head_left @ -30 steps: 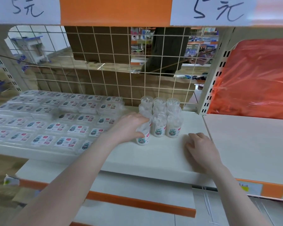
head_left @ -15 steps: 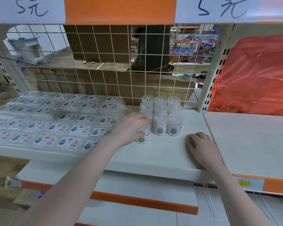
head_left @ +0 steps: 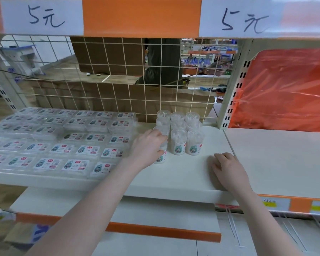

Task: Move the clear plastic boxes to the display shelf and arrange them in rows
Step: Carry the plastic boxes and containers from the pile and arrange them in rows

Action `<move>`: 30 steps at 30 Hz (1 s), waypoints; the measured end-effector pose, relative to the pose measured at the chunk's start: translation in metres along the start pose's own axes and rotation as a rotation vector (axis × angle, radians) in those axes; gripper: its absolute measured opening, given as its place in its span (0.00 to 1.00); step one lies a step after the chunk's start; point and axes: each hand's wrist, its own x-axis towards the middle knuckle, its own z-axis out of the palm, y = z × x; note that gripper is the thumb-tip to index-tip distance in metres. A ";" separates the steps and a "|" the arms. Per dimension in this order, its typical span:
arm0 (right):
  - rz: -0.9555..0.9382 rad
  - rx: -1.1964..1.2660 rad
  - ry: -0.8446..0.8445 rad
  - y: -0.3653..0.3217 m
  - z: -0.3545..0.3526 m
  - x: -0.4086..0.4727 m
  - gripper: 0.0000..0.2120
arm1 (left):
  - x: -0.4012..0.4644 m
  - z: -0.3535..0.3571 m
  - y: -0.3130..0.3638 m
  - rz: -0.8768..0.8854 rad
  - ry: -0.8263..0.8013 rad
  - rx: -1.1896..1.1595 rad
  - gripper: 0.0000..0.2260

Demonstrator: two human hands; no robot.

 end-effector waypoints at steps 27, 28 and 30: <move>0.343 -0.147 0.481 0.169 -0.109 -0.150 0.14 | -0.007 0.012 0.215 0.090 0.090 -0.179 0.25; 0.349 -0.167 0.480 0.185 -0.117 -0.156 0.15 | -0.003 0.013 0.237 0.103 0.092 -0.188 0.25; 0.369 -0.197 0.471 0.220 -0.134 -0.168 0.15 | 0.004 0.014 0.283 0.127 0.086 -0.212 0.25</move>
